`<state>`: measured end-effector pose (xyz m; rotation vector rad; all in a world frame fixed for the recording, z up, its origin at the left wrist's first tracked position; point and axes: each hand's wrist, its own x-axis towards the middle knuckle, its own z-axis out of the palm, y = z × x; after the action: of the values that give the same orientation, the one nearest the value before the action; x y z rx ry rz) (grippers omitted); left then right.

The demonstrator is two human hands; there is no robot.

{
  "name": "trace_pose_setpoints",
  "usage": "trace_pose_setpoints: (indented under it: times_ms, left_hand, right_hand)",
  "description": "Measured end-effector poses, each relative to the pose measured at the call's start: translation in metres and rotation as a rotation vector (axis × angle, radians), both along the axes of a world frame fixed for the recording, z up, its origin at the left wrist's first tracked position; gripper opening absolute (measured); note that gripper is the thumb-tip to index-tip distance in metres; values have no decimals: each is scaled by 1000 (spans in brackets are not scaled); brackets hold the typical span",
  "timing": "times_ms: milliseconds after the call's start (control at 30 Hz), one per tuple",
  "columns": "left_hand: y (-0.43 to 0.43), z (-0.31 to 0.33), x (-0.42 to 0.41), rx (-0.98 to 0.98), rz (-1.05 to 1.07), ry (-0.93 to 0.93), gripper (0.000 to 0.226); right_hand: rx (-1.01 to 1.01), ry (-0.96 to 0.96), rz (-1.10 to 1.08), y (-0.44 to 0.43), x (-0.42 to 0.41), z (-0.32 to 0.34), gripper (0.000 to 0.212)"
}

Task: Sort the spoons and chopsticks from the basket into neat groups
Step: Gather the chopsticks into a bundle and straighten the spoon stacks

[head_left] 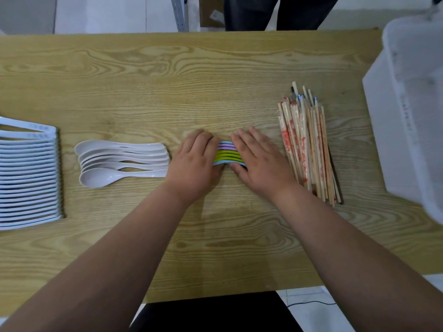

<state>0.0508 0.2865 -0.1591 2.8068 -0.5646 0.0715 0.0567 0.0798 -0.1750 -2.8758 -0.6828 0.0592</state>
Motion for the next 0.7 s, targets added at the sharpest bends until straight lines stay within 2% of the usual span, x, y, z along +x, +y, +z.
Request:
trace_pose_setpoints:
  times_ms: [100,433,700]
  left_hand:
    - [-4,-4,-4,-32,-7,-5,50]
    - [-15,-1,-19,64,58,-21,49]
    - [-17,8,-20,121,59,51,59]
  right_hand:
    - [-3,14,25,-4,3,1,65]
    - [-21,35,81,-8,0,4,65]
    - [-7,101,94,-12,1,7,72]
